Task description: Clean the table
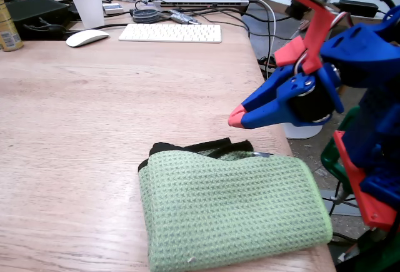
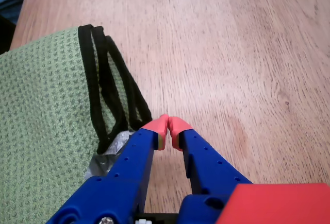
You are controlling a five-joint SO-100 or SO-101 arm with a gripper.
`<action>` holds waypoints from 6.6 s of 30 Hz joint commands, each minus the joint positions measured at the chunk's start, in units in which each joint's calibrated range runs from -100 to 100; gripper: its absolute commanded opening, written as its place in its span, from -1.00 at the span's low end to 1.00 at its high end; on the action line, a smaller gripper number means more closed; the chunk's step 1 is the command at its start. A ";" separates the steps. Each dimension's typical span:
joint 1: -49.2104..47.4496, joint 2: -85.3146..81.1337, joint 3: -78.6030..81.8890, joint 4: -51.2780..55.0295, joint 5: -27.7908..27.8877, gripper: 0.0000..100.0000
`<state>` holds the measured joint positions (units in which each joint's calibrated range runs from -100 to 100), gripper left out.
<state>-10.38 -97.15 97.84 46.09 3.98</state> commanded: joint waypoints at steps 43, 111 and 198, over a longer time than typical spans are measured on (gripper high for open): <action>-19.74 44.66 -51.63 24.77 -6.79 -0.91; 34.41 86.08 -119.87 38.48 12.55 -1.00; -19.57 142.52 -133.94 3.09 26.08 -1.00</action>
<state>-27.01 44.75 -35.44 47.91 28.30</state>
